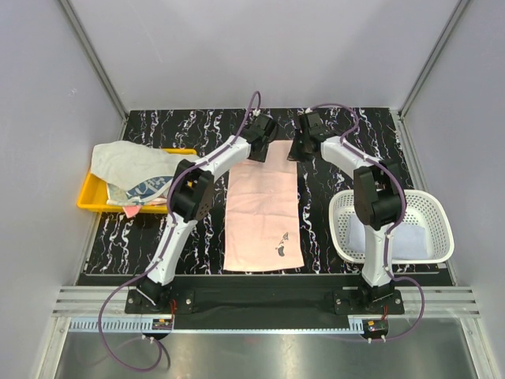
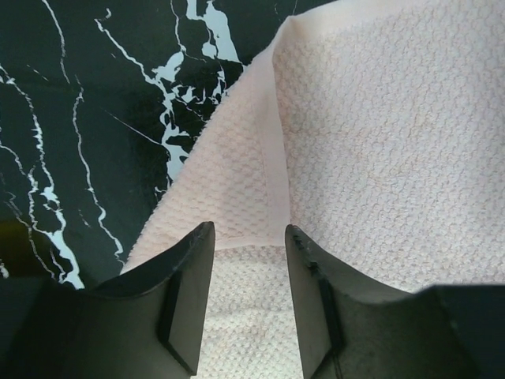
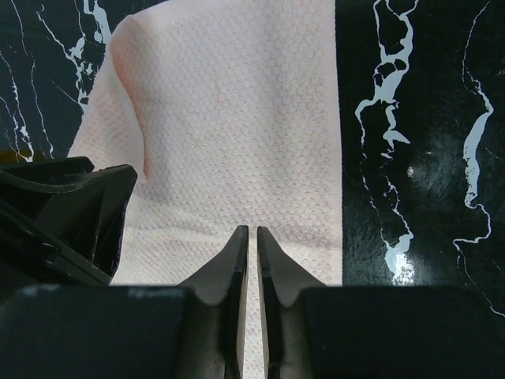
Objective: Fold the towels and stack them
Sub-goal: Flatten out the crumpled towel
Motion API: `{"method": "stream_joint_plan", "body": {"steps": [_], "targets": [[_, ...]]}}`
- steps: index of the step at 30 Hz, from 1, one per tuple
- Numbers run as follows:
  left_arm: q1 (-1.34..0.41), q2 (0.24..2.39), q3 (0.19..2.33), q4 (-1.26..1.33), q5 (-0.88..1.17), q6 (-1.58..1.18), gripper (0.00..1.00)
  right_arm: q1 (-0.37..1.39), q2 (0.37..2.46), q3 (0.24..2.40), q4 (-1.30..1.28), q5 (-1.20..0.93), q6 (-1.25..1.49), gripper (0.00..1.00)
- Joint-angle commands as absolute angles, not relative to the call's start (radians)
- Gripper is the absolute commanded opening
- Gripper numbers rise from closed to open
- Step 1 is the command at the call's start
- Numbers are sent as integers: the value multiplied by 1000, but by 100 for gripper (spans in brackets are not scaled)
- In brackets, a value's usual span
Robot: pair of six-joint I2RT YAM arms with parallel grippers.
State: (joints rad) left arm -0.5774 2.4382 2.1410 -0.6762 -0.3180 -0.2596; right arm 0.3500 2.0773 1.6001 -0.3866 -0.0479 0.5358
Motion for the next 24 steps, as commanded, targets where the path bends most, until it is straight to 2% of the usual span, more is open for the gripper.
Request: {"method": "stream_joint_plan", "body": {"steps": [1, 18, 24], "targets": [[-581, 2467, 2178, -638, -298, -284, 43, 339, 2082, 1601, -362, -71, 537, 14], [-589, 2468, 2175, -614, -295, -295, 40, 330, 2111, 1591, -357, -89, 540, 13], [-589, 2425, 2120, -555, -276, -302, 43, 330, 2132, 1594, -359, -94, 541, 13]]}}
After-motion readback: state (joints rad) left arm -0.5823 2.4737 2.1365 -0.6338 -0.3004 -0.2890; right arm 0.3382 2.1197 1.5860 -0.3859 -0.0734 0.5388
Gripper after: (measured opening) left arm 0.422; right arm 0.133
